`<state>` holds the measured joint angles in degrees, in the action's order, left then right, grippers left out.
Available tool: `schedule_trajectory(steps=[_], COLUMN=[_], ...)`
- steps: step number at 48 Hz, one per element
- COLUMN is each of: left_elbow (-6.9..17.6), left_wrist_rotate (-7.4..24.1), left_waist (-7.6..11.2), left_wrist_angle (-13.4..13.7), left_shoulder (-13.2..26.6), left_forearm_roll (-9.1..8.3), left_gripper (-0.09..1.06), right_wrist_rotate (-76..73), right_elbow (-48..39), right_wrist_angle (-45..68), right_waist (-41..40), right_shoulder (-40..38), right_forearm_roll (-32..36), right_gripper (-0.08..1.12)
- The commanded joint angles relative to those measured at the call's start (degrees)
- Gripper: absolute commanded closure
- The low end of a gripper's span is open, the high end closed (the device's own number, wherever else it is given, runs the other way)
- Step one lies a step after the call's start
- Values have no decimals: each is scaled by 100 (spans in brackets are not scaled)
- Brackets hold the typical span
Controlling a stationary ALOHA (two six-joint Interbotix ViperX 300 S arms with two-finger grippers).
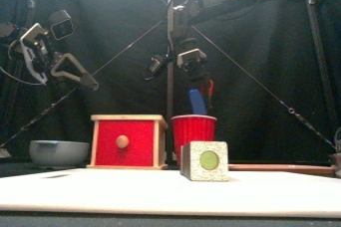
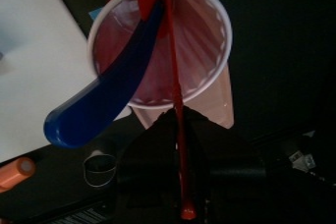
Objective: Place sushi on board then cut the sushi with the knife then place the pieces on the plate
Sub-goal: Grasp knife edge with left hand
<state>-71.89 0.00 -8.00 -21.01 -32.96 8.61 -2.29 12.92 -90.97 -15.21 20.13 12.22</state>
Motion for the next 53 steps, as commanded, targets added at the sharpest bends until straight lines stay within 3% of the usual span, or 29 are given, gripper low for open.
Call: schedule_trajectory(steps=[1,19,33,43,53], left_elbow=[62,70,114,299,448], left_wrist_rotate=[9,18,0,44,35], left_waist=[-18,-18,-18,-53,-105], left_wrist_angle=[-26,-35,-35,-123,-193], left_shoulder=[0,0,-70,-308,-369], left_forearm_roll=[9,0,9,-62,-158], left_gripper=[99,99,99,99,99], right_wrist_rotate=[9,-9,-114,-378,-703], right_elbow=[272,343,79,-378,-1336], right_wrist_angle=[-26,-202,-202,88,1063], right_waist=[-70,-88,18,325,519], right_shoulder=[-237,-835,-1723,-2575,-3472], right_forearm_roll=[-70,0,211,633,659], right_gripper=[72,72,72,72,72])
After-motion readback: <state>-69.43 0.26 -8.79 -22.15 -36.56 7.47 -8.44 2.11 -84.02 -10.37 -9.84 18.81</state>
